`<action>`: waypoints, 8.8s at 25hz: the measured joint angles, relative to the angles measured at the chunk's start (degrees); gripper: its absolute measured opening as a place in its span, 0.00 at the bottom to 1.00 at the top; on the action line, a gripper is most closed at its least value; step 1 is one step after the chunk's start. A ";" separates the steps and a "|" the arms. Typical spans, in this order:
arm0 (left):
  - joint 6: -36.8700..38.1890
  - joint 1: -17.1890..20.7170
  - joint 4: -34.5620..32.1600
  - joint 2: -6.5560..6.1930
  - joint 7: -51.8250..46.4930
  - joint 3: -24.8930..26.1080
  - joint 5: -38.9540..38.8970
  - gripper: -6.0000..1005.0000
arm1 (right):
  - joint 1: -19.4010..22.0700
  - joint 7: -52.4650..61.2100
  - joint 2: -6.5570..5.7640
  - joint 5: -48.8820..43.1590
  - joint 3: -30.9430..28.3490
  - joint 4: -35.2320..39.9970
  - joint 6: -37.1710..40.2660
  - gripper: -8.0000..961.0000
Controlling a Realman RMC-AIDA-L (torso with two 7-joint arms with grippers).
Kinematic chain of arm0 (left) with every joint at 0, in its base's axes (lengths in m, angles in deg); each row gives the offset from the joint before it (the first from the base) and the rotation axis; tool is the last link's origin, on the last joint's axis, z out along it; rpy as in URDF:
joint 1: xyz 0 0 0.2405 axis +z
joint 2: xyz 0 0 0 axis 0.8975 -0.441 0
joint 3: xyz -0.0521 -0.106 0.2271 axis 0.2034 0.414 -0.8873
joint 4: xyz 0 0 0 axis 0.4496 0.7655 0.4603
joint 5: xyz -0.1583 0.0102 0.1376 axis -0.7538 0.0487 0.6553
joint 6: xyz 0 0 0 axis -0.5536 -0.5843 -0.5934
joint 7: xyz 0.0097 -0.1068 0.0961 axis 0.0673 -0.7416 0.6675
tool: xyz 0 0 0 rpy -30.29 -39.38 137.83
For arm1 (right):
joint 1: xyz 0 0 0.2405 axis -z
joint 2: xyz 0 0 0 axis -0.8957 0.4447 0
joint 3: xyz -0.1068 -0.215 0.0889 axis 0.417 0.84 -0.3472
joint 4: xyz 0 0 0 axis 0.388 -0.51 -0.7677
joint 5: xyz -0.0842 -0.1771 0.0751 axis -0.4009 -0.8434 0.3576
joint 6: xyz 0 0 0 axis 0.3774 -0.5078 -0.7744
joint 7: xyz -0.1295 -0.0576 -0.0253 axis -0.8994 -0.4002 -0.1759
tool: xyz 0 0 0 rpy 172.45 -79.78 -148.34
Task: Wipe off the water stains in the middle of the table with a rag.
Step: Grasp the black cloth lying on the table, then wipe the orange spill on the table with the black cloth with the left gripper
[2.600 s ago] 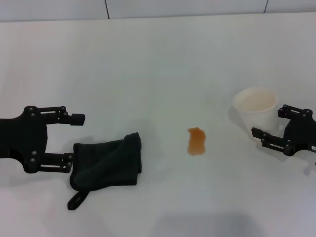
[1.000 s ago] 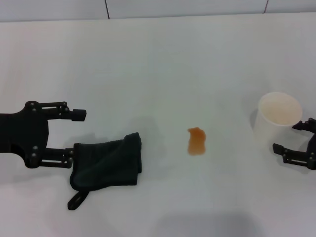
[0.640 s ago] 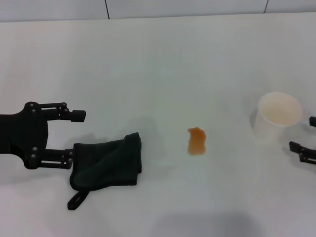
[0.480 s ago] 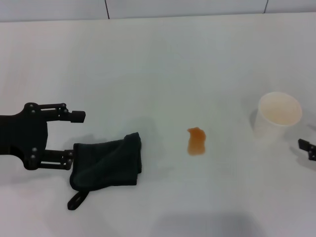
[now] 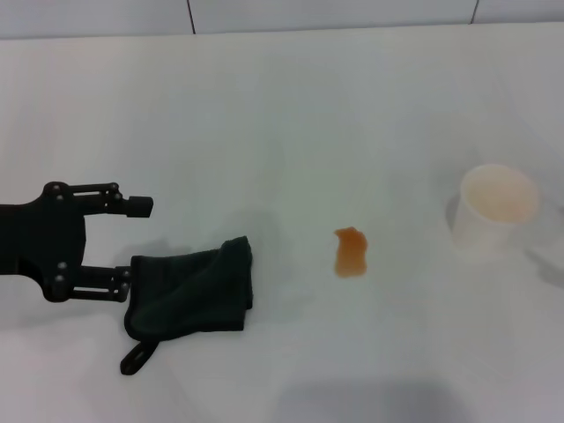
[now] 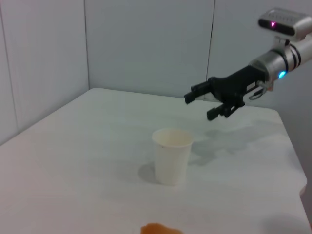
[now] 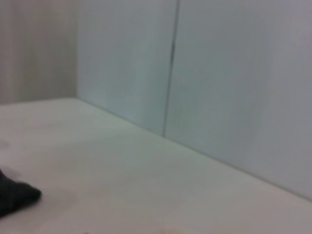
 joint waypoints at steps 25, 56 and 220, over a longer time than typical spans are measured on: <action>0.09 -0.50 -0.36 -0.09 -0.36 0.00 -0.45 0.78 | -17.63 17.34 -0.61 -14.92 11.33 8.17 5.30 0.89; -0.11 -15.91 -0.20 -2.51 -21.91 -1.09 24.58 0.78 | -18.51 20.94 -0.61 -17.68 14.24 11.41 4.66 0.89; -40.27 -29.20 15.57 5.27 -22.37 -51.23 5.26 0.06 | -16.57 20.92 -0.62 -19.61 14.77 9.38 3.15 0.89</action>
